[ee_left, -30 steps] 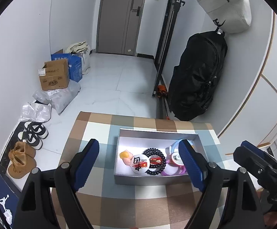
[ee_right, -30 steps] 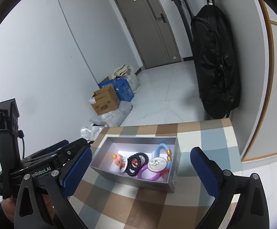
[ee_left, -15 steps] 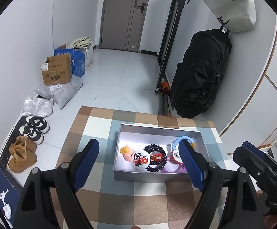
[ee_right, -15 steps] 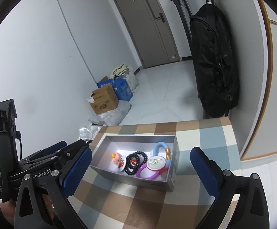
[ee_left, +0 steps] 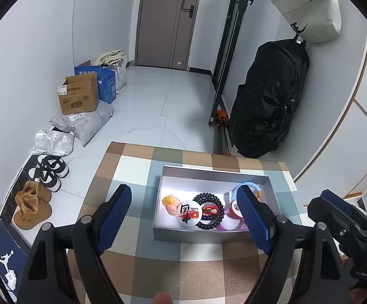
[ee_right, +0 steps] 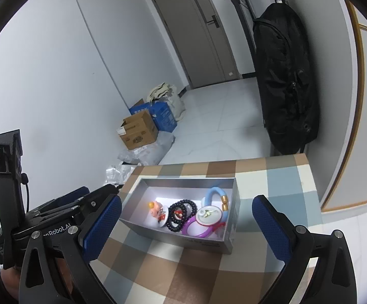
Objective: Organize jewelry
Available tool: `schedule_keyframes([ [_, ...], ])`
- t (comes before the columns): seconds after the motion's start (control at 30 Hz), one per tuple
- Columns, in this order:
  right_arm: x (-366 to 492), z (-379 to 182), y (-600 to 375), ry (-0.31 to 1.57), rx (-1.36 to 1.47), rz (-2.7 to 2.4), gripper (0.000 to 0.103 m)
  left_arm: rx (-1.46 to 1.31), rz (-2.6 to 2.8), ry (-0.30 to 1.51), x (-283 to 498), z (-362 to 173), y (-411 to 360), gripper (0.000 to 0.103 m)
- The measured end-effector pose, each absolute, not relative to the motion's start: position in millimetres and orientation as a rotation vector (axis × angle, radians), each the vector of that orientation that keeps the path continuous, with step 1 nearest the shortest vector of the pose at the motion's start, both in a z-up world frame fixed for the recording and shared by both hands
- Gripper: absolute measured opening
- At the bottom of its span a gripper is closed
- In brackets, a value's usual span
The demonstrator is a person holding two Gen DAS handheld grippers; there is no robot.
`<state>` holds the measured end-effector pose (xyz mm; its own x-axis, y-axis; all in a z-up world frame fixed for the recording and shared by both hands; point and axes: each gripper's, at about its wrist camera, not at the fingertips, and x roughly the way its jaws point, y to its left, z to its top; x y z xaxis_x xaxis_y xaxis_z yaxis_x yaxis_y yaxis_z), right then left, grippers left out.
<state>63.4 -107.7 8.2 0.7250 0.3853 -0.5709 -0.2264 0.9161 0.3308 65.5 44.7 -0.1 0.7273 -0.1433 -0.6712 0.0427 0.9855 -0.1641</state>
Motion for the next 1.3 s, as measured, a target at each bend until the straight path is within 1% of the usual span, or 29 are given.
schedule_keyframes([
  [0.73, 65.2, 5.3, -109.7, 0.701, 0.264, 0.328, 0.103, -0.120, -0.117, 0.746, 63.5, -2.0, 37.7, 0.082],
  [1.2, 66.5, 3.6, -110.2, 0.717, 0.269, 0.317, 0.103, -0.084, -0.089, 0.685, 55.8, 3.2, 35.2, 0.082],
  [1.3, 66.4, 4.0, -111.5, 0.717, 0.272, 0.314, 0.103, -0.093, -0.114, 0.695, 57.6, 3.1, 34.9, 0.082],
])
